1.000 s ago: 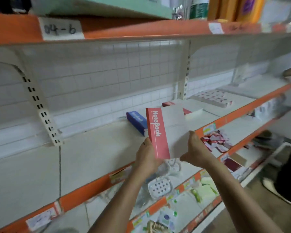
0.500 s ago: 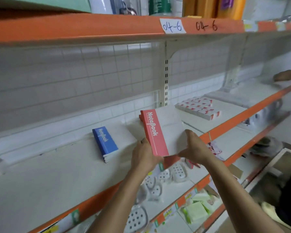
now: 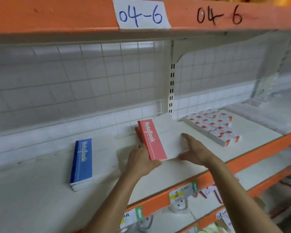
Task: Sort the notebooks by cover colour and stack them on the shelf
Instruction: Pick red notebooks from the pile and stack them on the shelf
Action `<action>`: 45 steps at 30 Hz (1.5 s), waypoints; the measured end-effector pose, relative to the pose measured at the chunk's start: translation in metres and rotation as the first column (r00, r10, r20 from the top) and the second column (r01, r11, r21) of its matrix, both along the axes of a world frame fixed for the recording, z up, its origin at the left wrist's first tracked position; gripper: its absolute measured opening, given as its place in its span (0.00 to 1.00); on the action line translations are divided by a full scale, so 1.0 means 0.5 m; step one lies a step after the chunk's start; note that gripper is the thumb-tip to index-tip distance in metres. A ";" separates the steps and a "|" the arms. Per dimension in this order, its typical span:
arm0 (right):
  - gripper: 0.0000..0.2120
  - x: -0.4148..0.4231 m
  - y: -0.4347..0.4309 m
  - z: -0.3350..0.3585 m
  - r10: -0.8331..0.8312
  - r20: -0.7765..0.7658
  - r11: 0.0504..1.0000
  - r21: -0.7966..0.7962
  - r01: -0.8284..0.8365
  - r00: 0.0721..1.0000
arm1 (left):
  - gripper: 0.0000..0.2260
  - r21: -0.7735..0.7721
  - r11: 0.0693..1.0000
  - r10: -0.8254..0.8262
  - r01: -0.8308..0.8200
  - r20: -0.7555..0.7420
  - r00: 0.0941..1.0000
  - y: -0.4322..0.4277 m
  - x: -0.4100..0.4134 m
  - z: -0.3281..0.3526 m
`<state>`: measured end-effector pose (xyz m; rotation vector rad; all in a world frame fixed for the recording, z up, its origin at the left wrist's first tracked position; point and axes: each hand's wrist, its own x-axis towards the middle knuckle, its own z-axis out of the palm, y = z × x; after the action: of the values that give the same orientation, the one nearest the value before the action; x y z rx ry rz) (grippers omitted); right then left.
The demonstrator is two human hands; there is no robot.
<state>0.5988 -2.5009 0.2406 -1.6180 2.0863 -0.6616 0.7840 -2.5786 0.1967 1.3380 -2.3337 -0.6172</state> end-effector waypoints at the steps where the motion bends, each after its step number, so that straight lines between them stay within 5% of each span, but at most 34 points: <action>1: 0.39 -0.016 -0.012 0.000 0.024 0.007 1.000 0.001 -0.024 1.000 | 0.22 0.018 1.000 0.019 -0.019 0.001 1.000 -0.004 -0.011 0.001; 21: 0.18 -0.122 -0.111 -0.046 0.311 0.207 0.947 0.011 -0.320 0.928 | 0.27 0.191 0.943 0.252 -0.273 0.126 0.959 -0.005 -0.092 0.018; 40: 0.29 -0.126 -0.139 -0.075 0.225 0.157 0.961 0.124 -0.246 0.962 | 0.27 0.209 0.921 0.294 -0.328 0.180 0.939 -0.003 -0.083 0.038; 45: 0.52 -0.109 -0.121 -0.056 0.235 0.054 0.967 0.083 -0.239 0.970 | 0.26 0.198 0.915 0.312 -0.351 0.203 0.928 0.018 -0.084 0.042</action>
<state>0.5442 -2.5614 0.2126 -1.7501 1.8252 -0.5107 0.7422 -2.5694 0.2177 1.9110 -2.1286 -0.7056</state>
